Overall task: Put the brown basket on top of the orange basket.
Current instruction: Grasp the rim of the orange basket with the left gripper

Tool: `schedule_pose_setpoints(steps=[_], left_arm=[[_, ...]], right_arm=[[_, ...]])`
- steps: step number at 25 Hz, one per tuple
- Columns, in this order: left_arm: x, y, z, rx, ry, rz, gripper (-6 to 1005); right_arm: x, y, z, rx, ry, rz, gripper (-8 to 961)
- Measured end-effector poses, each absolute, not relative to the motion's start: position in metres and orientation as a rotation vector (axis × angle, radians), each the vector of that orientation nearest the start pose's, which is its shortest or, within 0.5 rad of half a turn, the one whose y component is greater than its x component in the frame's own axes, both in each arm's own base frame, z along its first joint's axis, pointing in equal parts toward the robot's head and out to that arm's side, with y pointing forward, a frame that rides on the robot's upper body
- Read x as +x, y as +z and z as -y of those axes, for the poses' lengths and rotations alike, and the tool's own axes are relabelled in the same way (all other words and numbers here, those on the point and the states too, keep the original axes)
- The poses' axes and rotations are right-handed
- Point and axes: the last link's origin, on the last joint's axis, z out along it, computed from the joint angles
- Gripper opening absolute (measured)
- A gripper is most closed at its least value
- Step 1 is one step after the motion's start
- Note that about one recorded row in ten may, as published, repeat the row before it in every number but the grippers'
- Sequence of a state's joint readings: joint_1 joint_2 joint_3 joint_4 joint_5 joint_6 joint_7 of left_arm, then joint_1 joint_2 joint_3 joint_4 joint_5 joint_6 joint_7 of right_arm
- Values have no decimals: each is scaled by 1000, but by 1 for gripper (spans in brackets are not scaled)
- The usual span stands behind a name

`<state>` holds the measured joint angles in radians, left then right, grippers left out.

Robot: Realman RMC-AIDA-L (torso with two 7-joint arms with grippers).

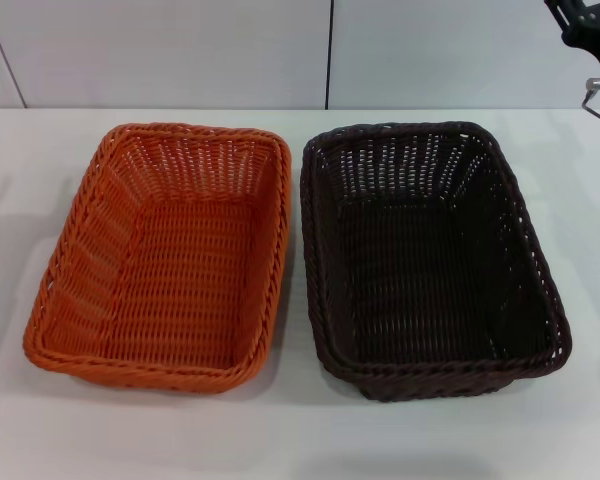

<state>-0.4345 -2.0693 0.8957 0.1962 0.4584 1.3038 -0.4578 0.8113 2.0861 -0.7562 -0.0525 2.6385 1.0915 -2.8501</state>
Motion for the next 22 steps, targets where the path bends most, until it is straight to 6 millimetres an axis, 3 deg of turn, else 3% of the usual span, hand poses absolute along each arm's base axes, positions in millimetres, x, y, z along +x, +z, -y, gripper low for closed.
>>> schedule_pose_setpoints(steps=[16, 22], left_arm=[[-330, 66, -344, -1402, -950, 475, 855], [-316, 66, -359, -1438, -980, 462, 855]], right_arm=[[225, 27, -438, -1518, 1003, -440, 743], [224, 34, -444, -1512, 999, -438, 743]])
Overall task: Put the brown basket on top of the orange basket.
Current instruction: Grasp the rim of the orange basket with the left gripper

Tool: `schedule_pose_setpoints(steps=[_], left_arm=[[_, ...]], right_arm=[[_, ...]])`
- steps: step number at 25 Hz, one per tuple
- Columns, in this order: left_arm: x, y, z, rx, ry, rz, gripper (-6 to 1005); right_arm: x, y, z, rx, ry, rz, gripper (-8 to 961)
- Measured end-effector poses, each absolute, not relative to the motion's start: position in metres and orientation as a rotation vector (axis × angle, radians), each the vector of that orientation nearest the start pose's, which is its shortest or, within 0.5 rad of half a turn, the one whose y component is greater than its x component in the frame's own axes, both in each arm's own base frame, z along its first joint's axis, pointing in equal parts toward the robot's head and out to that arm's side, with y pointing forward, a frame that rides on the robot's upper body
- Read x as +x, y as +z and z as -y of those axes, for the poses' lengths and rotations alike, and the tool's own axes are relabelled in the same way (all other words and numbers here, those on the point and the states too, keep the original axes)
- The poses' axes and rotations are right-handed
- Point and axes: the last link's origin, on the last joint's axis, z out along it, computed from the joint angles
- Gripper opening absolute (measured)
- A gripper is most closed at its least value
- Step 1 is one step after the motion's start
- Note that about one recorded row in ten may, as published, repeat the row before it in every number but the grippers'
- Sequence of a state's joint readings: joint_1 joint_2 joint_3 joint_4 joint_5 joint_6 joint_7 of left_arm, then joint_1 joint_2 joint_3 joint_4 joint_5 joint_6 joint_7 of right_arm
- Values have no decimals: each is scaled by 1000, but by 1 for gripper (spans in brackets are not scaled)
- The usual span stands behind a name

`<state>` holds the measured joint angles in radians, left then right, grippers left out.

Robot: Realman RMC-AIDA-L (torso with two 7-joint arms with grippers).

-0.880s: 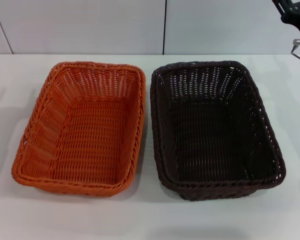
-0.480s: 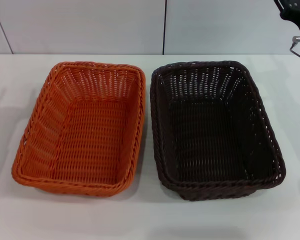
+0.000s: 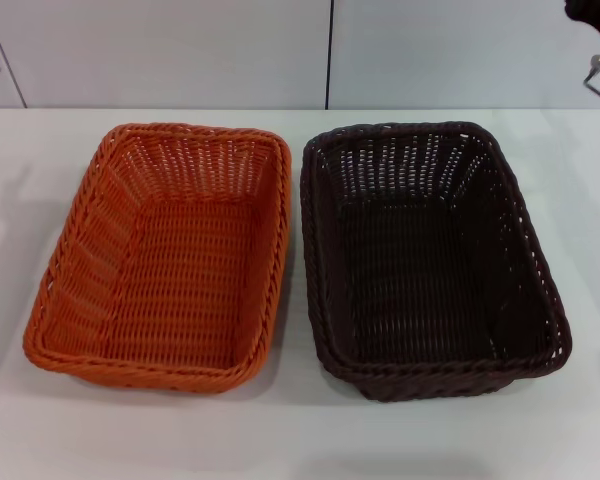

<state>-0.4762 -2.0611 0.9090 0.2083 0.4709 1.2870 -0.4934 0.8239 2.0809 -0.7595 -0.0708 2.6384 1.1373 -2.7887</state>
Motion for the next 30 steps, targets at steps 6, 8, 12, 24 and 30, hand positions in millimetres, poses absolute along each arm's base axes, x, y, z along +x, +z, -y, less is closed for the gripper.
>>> schedule_pose_setpoints(steps=[6, 8, 12, 24, 30], left_arm=[[-303, 78, -388, -1513, -1046, 580, 854], [-282, 97, -416, -1643, -1045, 678, 854], [-260, 114, -429, -1763, -1030, 743, 854], [-193, 138, -422, -2249, -456, 1024, 853], [-191, 120, -415, -2251, -138, 1180, 853]], right_arm=[[237, 48, -440, -1479, 970, -418, 743], [251, 54, -433, -1463, 945, -412, 743], [263, 59, -425, -1453, 920, -410, 743], [286, 66, -411, -1421, 871, -427, 743], [280, 65, -415, -1435, 860, -399, 743]])
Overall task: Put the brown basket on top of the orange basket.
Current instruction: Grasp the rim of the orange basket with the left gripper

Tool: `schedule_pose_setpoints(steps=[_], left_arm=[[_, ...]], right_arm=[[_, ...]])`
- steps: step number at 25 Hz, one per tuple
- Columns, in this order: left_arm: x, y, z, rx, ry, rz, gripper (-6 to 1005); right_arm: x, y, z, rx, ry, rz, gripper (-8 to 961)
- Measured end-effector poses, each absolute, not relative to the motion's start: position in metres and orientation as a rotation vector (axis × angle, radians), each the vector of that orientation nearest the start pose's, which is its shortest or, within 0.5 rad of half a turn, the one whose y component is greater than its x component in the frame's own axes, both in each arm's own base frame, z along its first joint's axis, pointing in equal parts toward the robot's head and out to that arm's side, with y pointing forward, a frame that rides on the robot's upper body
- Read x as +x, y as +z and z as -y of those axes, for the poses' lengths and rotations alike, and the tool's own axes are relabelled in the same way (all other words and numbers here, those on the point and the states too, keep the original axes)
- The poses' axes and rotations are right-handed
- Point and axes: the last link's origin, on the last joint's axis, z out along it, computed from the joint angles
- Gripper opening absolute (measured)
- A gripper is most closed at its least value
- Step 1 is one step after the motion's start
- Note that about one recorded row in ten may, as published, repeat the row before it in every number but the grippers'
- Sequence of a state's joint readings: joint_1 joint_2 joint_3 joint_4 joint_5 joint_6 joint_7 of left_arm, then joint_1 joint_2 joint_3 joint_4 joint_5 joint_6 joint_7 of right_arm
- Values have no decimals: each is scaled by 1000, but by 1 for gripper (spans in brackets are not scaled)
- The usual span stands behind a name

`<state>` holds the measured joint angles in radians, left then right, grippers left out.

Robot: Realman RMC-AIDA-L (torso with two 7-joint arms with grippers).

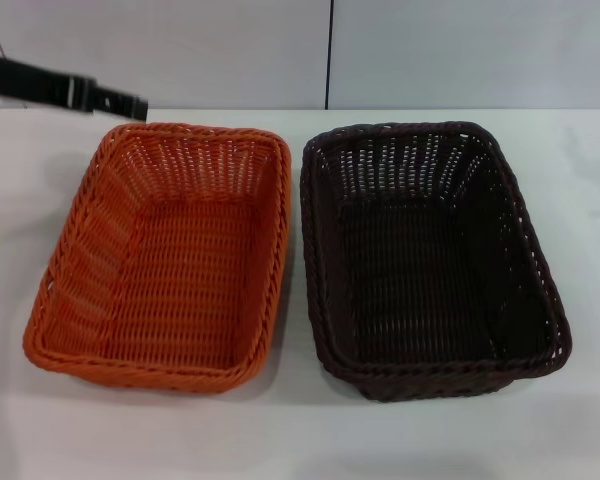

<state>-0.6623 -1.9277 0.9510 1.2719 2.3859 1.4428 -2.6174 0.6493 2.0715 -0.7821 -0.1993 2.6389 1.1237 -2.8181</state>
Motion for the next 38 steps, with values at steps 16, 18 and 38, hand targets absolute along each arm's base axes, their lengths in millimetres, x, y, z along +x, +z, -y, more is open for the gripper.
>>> schedule_pose_setpoints(steps=[16, 18, 38], left_arm=[[-235, 100, -405, -2059, 100, 1418, 840], [-239, 97, -403, -2052, 120, 1430, 836], [-270, 65, -387, -2017, 233, 1484, 791]], right_arm=[[268, 52, -422, -1488, 845, -378, 743], [265, 53, -424, -1491, 850, -372, 743], [250, 49, -431, -1533, 858, -325, 743]])
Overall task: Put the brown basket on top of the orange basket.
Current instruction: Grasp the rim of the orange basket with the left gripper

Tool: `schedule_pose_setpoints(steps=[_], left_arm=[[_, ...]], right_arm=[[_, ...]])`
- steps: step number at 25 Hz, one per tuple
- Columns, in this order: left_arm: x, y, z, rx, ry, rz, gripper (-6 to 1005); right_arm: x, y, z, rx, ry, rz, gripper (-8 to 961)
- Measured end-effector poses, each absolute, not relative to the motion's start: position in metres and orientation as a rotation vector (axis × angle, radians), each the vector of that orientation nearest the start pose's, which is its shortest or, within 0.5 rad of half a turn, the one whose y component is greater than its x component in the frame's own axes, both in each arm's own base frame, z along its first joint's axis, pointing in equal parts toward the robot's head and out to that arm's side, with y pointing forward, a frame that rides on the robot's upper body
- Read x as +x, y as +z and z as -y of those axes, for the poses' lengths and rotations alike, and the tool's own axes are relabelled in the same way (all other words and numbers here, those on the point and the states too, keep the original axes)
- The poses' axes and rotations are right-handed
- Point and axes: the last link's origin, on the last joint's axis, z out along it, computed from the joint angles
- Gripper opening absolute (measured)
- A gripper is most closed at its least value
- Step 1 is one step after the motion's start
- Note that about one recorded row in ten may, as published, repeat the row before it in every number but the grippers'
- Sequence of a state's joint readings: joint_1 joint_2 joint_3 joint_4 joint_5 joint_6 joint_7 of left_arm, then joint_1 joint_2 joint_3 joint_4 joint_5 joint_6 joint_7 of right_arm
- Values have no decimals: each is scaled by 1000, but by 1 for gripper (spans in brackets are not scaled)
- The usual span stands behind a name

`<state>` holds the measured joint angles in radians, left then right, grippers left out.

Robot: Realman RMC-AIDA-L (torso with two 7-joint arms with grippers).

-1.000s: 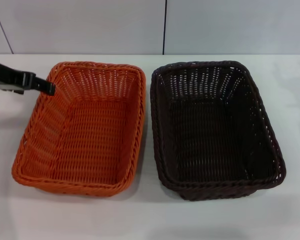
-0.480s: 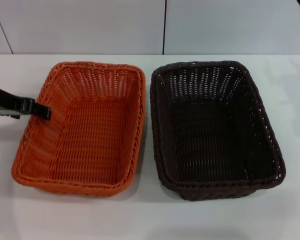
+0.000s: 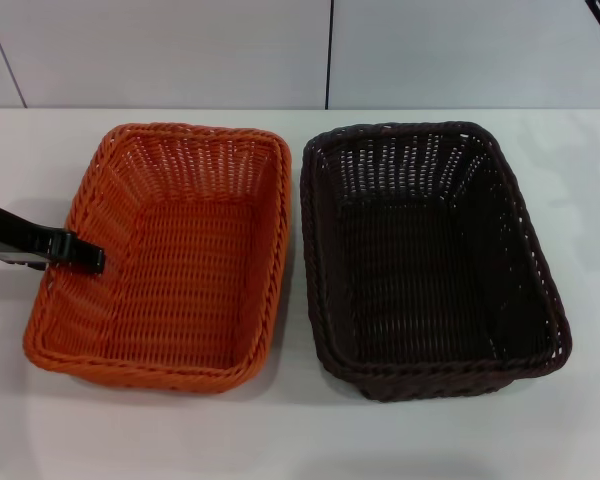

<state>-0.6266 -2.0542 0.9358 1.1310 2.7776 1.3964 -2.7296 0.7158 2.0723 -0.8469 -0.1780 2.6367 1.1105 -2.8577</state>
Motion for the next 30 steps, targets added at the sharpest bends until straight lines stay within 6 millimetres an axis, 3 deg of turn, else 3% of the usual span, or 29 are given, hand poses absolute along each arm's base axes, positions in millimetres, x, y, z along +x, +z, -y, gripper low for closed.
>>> schedule_pose_setpoints(steps=[5, 15, 19, 24, 28, 30], left_arm=[[-268, 64, -387, -2030, 247, 1476, 780], [-267, 62, -382, -2067, 277, 1465, 503], [-265, 65, -383, -2081, 279, 1431, 337], [-260, 72, -383, -2159, 300, 1282, 170], [-259, 76, -385, -2213, 320, 1210, 160], [-253, 88, -389, -2257, 331, 1080, 157]], right_arm=[[250, 49, -432, -1535, 853, -330, 743], [253, 48, -432, -1533, 840, -347, 744], [255, 47, -433, -1534, 829, -358, 744], [256, 45, -434, -1544, 813, -370, 744], [256, 45, -435, -1546, 811, -371, 744], [256, 45, -435, -1547, 811, -371, 744]])
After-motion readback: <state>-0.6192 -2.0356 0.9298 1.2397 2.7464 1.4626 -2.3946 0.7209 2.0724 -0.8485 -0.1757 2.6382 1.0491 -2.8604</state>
